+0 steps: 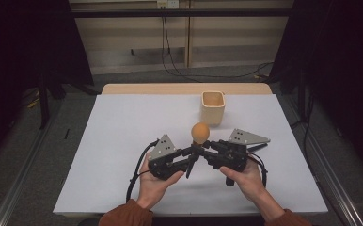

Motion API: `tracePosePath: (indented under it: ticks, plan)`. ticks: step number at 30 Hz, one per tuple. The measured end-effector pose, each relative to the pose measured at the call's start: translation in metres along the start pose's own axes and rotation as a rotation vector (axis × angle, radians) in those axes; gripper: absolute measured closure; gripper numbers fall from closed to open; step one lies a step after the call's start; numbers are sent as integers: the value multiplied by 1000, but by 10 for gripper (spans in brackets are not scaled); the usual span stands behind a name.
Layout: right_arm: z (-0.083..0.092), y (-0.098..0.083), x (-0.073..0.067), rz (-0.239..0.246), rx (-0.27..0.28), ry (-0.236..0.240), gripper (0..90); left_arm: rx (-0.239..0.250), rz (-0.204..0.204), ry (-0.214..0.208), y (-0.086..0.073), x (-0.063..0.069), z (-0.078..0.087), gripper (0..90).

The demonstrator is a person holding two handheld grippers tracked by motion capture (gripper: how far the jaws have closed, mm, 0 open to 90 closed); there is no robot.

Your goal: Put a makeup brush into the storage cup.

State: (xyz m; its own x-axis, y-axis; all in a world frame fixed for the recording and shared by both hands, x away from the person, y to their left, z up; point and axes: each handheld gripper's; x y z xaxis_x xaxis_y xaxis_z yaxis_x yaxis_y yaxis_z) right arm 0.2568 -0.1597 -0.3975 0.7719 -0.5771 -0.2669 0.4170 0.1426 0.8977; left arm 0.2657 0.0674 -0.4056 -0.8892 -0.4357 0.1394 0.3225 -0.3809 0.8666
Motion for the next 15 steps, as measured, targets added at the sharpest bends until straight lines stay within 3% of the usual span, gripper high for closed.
tracePosePath:
  ticks: [7,15]
  plan:
    - [1,1,-1,23,4,-10,665,-1,7,-4,0,-1,-1,701]
    - [8,4,2,30,28,-35,665,-5,37,14,-5,-4,0,540]
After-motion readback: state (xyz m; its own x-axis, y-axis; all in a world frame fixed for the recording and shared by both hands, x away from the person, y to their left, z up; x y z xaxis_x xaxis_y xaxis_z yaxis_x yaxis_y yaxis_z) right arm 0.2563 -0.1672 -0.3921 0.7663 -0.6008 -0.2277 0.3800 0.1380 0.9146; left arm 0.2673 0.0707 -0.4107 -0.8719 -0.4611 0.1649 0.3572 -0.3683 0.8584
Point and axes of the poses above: each handheld gripper's, and its own axes: z roughly backward along the jaws, y roughly out of its top, x roughly to its right, and after that the axes turned 11 degrees about -x, right-handed
